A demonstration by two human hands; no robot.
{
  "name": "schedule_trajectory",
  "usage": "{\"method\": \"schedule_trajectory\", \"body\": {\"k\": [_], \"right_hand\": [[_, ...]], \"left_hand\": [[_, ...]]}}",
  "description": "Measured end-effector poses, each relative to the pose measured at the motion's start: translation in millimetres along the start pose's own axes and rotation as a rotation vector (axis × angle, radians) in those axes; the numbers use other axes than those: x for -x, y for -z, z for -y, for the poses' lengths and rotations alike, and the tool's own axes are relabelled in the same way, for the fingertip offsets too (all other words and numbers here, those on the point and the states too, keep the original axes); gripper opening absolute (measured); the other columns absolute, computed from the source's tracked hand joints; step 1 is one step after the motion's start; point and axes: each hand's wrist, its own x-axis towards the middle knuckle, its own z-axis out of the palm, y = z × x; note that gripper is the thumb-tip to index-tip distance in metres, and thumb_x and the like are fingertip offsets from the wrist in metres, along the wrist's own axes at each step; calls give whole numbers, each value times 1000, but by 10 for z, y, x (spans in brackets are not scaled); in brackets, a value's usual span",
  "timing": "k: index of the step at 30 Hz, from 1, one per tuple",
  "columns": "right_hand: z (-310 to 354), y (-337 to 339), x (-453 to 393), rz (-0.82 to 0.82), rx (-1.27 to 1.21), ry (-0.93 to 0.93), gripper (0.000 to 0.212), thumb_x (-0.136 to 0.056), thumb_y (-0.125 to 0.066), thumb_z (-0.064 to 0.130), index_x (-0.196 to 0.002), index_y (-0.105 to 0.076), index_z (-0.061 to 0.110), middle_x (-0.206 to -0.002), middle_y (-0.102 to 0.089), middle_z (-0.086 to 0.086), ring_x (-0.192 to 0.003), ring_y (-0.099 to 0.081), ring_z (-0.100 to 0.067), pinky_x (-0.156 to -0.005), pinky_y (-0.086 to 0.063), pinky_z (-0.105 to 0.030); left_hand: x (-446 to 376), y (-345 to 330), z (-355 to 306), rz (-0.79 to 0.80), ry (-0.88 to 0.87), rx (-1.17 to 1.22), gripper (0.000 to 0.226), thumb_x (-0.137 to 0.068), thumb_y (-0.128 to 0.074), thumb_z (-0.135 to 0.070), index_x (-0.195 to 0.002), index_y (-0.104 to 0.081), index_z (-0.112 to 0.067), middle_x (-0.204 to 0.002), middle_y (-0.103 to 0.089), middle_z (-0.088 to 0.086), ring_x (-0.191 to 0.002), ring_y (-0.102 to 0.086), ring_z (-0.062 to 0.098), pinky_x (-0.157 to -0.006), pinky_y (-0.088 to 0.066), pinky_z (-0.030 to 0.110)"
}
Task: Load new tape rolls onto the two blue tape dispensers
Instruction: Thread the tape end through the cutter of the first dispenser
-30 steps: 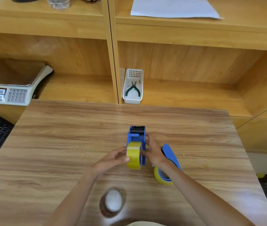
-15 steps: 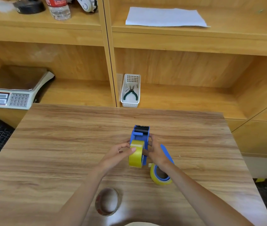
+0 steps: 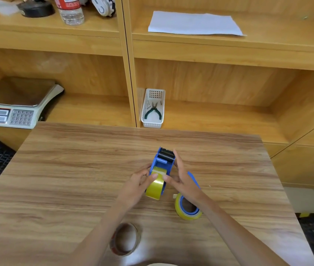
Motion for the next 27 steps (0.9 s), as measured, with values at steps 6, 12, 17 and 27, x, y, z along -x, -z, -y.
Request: {"method": "schedule_trajectory", "body": {"k": [6,12,17,27], "right_hand": [[64,19,5,50,-26,-3,97,-90,-71,15,-156,-3,38,-119,-33,65,-123,-59,0,-102,-52,-37],[100,17,56,12,-73,-58,90,-92,-70,22,-157,-10,37,-161,-13,18,-105,-54,27,-106,-49,-36],[114,39,97,38,-64,34,87,-93,-66,5,-156,-11,33,-156,-21,23,-117,-51,21,-100,-52,-30],[51,-6,119,59,-37,13,57,-95,-63,3,-141,-32,20,-114,-53,49,-104,-58,20,-96,-51,-33]], "left_hand": [[40,-77,24,-167,-43,-300,43,-84,-47,-61,-93,-57,-20,-88,-65,-10,-76,-63,9,-65,-48,29],[61,-90,-118,-189,-8,-176,63,-85,-61,-50,-139,-32,-35,-96,-65,-14,-68,-63,-3,-61,-42,7],[91,-49,-106,-44,-165,-215,62,-91,-57,-44,-145,-25,-44,-124,-48,-11,-94,-58,1,-81,-49,16],[118,-15,-28,50,-238,-225,68,-91,-62,-37,-148,-25,-41,-150,-31,-24,-130,-44,4,-94,-49,26]]}}
